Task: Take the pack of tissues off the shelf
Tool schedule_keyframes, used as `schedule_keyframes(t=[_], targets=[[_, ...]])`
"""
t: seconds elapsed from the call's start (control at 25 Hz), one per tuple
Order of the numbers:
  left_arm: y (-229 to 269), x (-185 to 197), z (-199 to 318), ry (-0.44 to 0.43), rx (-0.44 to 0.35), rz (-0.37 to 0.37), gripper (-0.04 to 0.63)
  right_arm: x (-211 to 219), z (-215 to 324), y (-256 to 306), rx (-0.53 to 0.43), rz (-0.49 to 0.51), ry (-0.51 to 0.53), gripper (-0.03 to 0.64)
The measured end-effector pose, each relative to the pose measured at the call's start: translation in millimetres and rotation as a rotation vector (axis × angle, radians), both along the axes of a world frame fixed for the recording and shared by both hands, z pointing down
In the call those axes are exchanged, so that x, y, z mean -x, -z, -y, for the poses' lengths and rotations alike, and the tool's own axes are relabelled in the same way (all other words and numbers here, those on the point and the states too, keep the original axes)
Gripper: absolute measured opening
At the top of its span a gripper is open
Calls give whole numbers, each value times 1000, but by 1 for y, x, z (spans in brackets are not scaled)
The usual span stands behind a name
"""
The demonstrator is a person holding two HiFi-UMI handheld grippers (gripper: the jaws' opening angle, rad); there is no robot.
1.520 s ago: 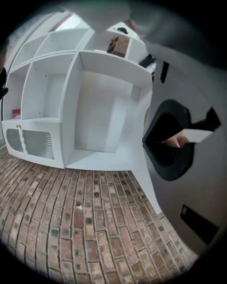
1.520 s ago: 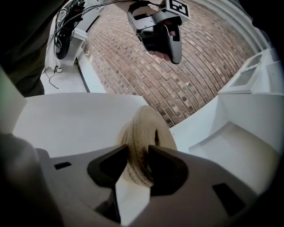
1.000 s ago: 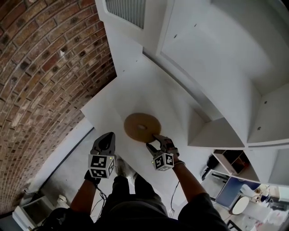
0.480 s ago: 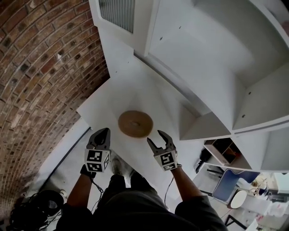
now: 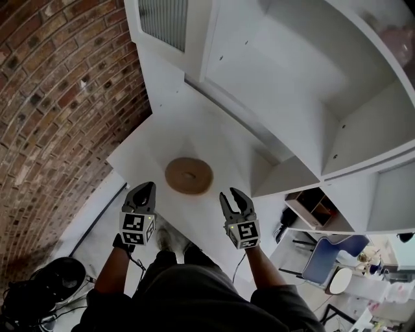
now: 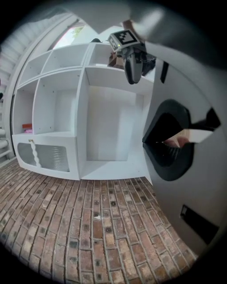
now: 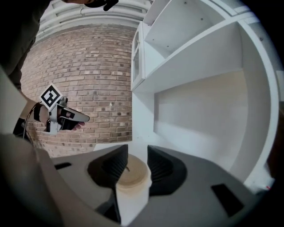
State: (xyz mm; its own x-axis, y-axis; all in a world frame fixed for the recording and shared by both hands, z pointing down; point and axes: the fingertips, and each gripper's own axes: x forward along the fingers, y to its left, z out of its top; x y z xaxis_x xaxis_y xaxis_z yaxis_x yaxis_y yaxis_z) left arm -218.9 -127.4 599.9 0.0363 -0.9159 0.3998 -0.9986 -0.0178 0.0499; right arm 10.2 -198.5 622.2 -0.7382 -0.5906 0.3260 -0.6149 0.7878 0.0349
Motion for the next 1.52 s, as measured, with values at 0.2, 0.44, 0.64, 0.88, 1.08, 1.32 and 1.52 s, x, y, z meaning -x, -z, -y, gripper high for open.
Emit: schedule_keyframes(t=[0.2, 0.44, 0.64, 0.88, 1.08, 1.32, 1.52], targets=[[0, -7, 0, -33, -12, 0, 5, -12, -1, 11, 14, 53, -85, 54], [-2, -12, 0, -59, -22, -2, 5, -20, 0, 22, 13, 74, -139, 2], [-3, -12, 3, -65, -27, -6, 5, -23, 3, 25, 15, 72, -162, 0], [-1, -10, 5, -64, -34, -5, 5, -22, 5, 26, 22, 77, -171, -2], [-2, -7, 8, -58, -34, -8, 5, -20, 7, 26, 24, 81, -171, -2], [-3, -6, 11, -59, -31, -10, 5, -18, 9, 23, 22, 79, -171, -2], [-3, -6, 13, -58, -32, -8, 5, -18, 11, 21, 23, 73, -171, -2]])
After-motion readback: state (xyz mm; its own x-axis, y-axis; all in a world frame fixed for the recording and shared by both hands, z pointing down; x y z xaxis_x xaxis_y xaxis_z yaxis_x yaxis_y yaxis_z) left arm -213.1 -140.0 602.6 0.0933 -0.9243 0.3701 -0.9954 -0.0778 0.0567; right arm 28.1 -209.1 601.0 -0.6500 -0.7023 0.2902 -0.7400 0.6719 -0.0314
